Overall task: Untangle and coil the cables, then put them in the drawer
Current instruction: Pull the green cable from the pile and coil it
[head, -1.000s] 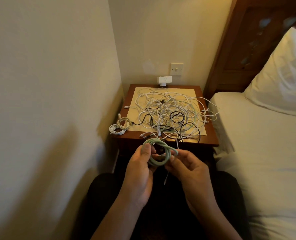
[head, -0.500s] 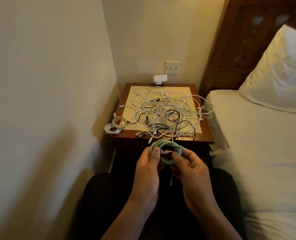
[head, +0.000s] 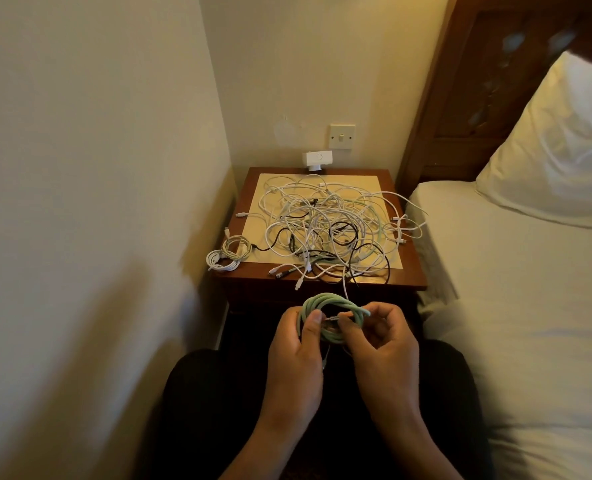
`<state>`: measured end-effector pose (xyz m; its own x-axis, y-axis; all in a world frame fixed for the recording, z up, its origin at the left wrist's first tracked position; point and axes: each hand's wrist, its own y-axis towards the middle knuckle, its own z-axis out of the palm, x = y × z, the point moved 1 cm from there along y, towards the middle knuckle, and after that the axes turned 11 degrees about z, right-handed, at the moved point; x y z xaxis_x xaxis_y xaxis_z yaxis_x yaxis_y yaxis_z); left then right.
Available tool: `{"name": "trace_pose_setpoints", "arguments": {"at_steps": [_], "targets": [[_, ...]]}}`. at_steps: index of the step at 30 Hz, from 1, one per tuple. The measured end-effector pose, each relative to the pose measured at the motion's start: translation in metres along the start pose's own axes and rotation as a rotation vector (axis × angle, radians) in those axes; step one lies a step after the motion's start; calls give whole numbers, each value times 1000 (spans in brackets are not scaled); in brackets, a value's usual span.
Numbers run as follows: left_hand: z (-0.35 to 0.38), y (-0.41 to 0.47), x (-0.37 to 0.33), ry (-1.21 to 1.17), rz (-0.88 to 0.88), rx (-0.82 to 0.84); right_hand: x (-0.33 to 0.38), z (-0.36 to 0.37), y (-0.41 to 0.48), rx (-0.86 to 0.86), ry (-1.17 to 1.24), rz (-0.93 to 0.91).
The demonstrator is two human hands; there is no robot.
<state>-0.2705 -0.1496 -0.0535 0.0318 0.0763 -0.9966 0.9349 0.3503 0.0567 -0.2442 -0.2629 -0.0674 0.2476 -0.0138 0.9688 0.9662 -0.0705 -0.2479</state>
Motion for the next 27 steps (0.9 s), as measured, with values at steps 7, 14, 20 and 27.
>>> {"name": "trace_pose_setpoints", "arguments": {"at_steps": [7,14,20,27], "targets": [[-1,11,-1,-173,-122,15,9,2,2,161,240,124],[-12,21,-10,-330,-232,57,9,4,2,267,58,138],[-12,27,-12,-357,-243,4,9,9,4,291,-212,17],[-36,42,-5,312,-44,232,6,1,10,332,-175,144]]}}
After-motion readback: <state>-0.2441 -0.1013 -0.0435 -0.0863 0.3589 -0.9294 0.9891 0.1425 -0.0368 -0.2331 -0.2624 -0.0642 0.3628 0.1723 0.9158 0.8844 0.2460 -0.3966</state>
